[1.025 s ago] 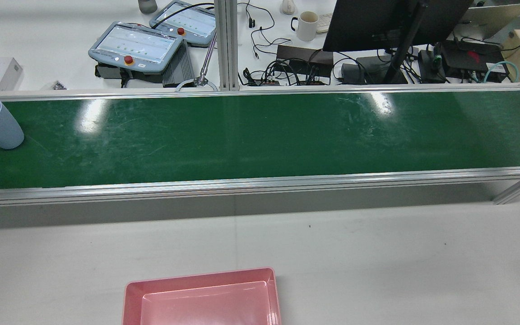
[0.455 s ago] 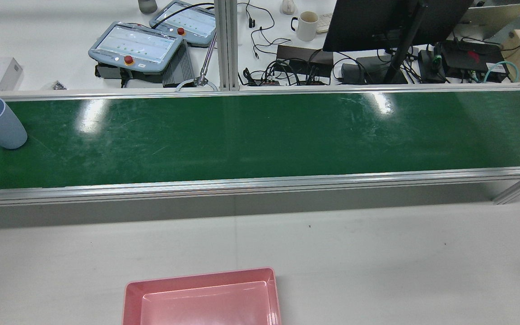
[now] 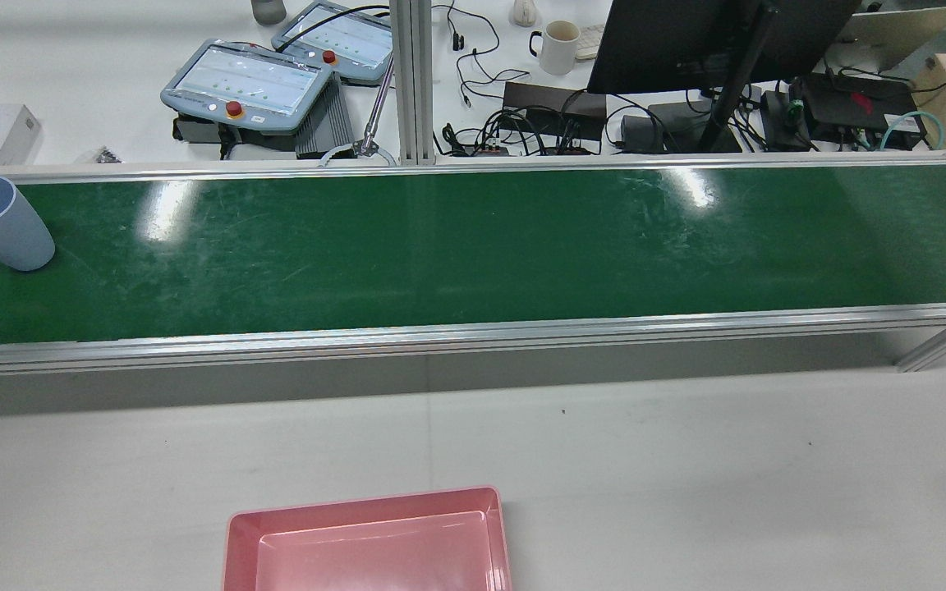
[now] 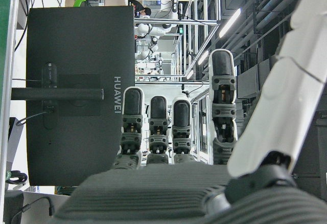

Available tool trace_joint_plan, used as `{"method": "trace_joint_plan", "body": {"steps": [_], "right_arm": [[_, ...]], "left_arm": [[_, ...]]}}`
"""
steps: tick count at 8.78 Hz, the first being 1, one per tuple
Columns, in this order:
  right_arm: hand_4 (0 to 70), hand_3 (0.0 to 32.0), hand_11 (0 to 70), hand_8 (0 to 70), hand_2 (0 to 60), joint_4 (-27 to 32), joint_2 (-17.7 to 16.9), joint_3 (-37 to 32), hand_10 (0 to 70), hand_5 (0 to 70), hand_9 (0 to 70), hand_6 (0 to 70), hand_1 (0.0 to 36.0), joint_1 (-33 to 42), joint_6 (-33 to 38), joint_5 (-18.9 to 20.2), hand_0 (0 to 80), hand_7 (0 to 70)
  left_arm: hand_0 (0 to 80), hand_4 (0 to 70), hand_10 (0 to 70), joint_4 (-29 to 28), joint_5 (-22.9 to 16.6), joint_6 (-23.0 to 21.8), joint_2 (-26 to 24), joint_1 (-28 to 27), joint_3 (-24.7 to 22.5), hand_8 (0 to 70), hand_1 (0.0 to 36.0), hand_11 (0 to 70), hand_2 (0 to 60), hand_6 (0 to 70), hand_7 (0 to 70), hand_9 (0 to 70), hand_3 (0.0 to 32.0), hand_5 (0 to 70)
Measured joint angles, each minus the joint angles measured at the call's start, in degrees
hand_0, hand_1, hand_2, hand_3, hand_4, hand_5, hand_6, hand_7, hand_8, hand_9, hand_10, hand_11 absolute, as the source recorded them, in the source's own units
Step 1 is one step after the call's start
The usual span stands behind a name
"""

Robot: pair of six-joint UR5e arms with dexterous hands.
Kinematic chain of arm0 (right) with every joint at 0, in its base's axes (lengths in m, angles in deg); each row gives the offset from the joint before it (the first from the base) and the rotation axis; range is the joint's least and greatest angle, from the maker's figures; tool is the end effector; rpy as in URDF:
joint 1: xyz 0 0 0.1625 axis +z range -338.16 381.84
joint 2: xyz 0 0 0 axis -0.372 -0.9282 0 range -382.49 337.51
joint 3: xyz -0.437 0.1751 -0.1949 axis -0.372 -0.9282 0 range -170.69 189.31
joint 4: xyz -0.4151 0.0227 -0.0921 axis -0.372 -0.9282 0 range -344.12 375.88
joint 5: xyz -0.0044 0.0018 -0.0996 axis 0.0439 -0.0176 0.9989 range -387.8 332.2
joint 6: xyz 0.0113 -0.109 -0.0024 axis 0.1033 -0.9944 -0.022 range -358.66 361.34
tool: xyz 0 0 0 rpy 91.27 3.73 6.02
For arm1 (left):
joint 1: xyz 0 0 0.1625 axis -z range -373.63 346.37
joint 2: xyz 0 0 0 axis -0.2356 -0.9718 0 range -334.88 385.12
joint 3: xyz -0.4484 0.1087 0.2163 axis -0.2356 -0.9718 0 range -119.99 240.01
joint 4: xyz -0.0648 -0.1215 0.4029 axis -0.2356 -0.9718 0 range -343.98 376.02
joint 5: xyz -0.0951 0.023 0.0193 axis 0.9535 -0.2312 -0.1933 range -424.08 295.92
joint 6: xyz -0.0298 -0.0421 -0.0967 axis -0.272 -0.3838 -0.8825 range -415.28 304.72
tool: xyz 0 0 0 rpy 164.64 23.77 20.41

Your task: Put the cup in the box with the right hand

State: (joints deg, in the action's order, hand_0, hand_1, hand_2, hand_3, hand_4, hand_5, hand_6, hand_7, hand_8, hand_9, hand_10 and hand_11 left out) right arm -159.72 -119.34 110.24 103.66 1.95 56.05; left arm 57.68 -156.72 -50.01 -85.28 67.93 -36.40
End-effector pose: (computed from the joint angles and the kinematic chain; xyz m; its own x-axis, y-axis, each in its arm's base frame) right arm 0.0775 -0.4809 0.7223 -0.9989 0.0382 -0.0264 0.0317 0.1453 -0.9889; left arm -0.0361 -0.6309 0.5822 -0.9740 -0.2130 -0.0771 0.1276 -0.2350 -0.9636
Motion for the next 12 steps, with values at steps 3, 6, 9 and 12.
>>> {"method": "trace_joint_plan", "body": {"steps": [3, 6, 9, 12], "right_arm": [[68.6, 0.0, 34.6, 20.3, 2.9, 0.0, 0.0, 0.0, 23.8, 5.5, 33.4, 15.4, 12.1, 0.0, 0.0, 0.0, 51.4, 56.8], [67.8, 0.0, 34.1, 19.9, 1.2, 0.0, 0.0, 0.1, 23.5, 5.2, 32.8, 15.0, 11.1, 0.0, 0.0, 0.0, 50.8, 56.0], [67.5, 0.0, 34.0, 20.0, 1.4, 0.0, 0.0, 0.1, 23.4, 5.3, 32.9, 15.0, 11.2, 0.0, 0.0, 0.0, 50.9, 56.0], [67.3, 0.0, 33.8, 19.8, 1.3, 0.0, 0.0, 0.0, 23.3, 5.2, 32.6, 15.0, 11.2, 0.0, 0.0, 0.0, 50.8, 55.6]], "left_arm": [[0.0, 0.0, 0.0, 0.0, 0.0, 0.0, 0.0, 0.0, 0.0, 0.0, 0.0, 0.0, 0.0, 0.0, 0.0, 0.0, 0.0, 0.0], [0.0, 0.0, 0.0, 0.0, 0.0, 0.0, 0.0, 0.0, 0.0, 0.0, 0.0, 0.0, 0.0, 0.0, 0.0, 0.0, 0.0, 0.0], [0.0, 0.0, 0.0, 0.0, 0.0, 0.0, 0.0, 0.0, 0.0, 0.0, 0.0, 0.0, 0.0, 0.0, 0.0, 0.0, 0.0, 0.0], [0.0, 0.0, 0.0, 0.0, 0.0, 0.0, 0.0, 0.0, 0.0, 0.0, 0.0, 0.0, 0.0, 0.0, 0.0, 0.0, 0.0, 0.0]]}}
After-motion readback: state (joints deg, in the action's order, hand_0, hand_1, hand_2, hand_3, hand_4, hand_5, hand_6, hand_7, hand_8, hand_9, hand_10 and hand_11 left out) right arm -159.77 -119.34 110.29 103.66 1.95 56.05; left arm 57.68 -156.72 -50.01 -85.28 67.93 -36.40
